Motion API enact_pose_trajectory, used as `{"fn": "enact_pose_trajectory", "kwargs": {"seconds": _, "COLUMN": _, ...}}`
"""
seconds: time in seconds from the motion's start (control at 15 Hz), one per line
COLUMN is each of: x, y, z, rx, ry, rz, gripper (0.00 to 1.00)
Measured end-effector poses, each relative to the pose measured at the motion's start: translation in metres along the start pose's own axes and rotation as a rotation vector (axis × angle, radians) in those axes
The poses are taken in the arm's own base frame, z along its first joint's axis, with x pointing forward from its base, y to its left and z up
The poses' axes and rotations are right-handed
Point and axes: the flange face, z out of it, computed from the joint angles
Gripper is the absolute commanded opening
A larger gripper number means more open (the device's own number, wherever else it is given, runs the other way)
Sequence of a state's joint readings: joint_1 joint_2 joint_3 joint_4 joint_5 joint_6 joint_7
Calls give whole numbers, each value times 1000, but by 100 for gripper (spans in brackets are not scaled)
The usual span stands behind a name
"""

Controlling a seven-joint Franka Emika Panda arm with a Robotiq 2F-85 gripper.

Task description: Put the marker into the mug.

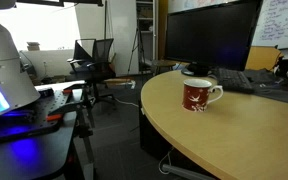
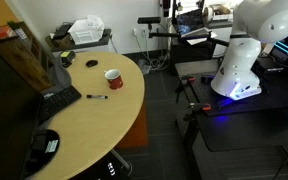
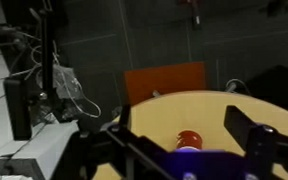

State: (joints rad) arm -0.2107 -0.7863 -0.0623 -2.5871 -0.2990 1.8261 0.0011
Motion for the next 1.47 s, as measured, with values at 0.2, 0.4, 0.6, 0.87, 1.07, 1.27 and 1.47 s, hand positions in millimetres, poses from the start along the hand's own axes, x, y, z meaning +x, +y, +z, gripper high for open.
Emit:
{"fn": "enact_pose_trajectory", "kwargs": {"seconds": 0.2, "x": 0, "y": 0, "z": 0, "rx": 0, "ry": 0, "rz": 0, "gripper": 100}}
{"fn": "enact_pose_trajectory", "kwargs": {"seconds": 0.4, "x": 0, "y": 0, "z": 0, "rx": 0, "ry": 0, "rz": 0, "gripper": 100}}
{"fn": "enact_pose_trajectory", "kwargs": {"seconds": 0.6, "x": 4, "y": 0, "z": 0, "rx": 5, "ry": 22, "rz": 3, "gripper": 100}}
{"fn": "enact_pose_trajectory", "kwargs": {"seconds": 0.87, "x": 53, "y": 10, "z": 7, "rx": 30, "ry": 150, "rz": 14, "gripper": 100}}
{"fn": "enact_pose_trajectory", "kwargs": {"seconds": 1.07, "x": 112, "y": 27, "z": 28, "rx": 69, "ry": 193, "rz": 58, "gripper": 100}}
{"fn": "enact_pose_trajectory", "kwargs": {"seconds": 1.27, "x": 178, "y": 27, "z": 59, "rx": 125, "ry": 136, "rz": 87, "gripper": 100}}
{"fn": "enact_pose_trajectory", "kwargs": {"seconds": 1.47, "x": 241, "y": 11, "z": 89, "rx": 139, "ry": 97, "rz": 82, "gripper": 100}}
